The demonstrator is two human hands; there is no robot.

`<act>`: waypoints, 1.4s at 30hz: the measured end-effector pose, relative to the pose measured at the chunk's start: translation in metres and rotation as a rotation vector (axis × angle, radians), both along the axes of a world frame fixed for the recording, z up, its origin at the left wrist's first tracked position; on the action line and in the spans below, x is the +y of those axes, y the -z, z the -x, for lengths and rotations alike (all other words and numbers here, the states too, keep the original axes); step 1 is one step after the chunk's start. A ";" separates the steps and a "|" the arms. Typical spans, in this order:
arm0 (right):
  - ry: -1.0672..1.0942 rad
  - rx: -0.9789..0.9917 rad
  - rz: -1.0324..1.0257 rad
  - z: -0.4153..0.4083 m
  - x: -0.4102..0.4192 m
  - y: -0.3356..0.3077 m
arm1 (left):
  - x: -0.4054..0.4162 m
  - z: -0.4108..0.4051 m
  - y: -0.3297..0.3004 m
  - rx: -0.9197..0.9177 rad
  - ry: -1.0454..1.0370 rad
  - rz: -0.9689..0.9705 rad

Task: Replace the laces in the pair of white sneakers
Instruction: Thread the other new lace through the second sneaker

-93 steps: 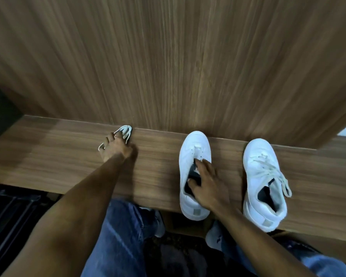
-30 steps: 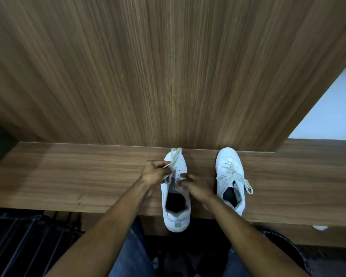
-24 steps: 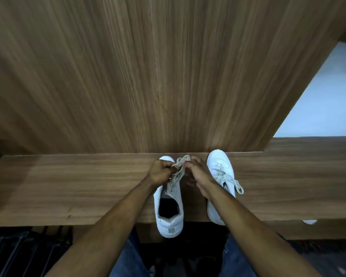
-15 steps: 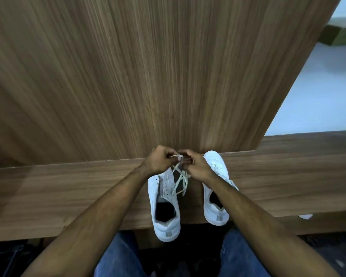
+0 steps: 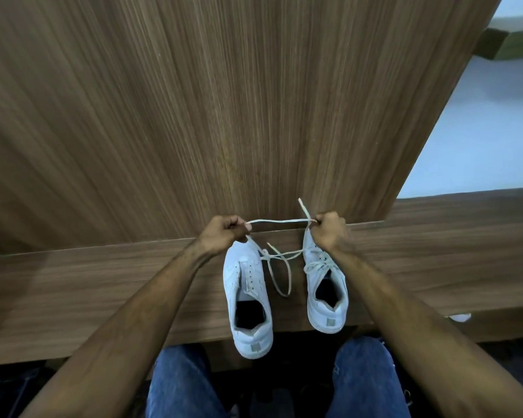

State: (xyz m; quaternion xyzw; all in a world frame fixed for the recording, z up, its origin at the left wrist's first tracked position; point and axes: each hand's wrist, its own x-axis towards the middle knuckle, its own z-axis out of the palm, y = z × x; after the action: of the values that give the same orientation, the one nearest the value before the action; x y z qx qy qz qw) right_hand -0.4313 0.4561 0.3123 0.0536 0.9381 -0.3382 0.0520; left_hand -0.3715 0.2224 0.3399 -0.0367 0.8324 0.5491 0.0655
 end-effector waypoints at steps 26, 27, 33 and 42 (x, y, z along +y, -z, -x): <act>-0.555 0.134 0.016 -0.031 -0.036 0.000 | 0.020 0.005 0.017 0.142 0.150 0.177; -0.550 0.135 -0.012 -0.031 -0.036 -0.002 | 0.018 0.006 0.021 0.140 0.136 0.185; -0.148 0.106 0.032 -0.009 0.002 0.001 | -0.012 -0.004 0.033 0.086 -0.001 0.179; -0.303 0.062 -0.133 -0.027 -0.001 0.019 | -0.004 -0.013 0.037 0.070 0.019 0.119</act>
State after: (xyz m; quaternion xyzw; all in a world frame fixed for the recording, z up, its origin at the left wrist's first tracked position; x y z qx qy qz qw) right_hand -0.4046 0.4549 0.2937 -0.0958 0.9570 -0.2649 0.0697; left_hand -0.3583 0.2184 0.3029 -0.0132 0.8657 0.4989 0.0392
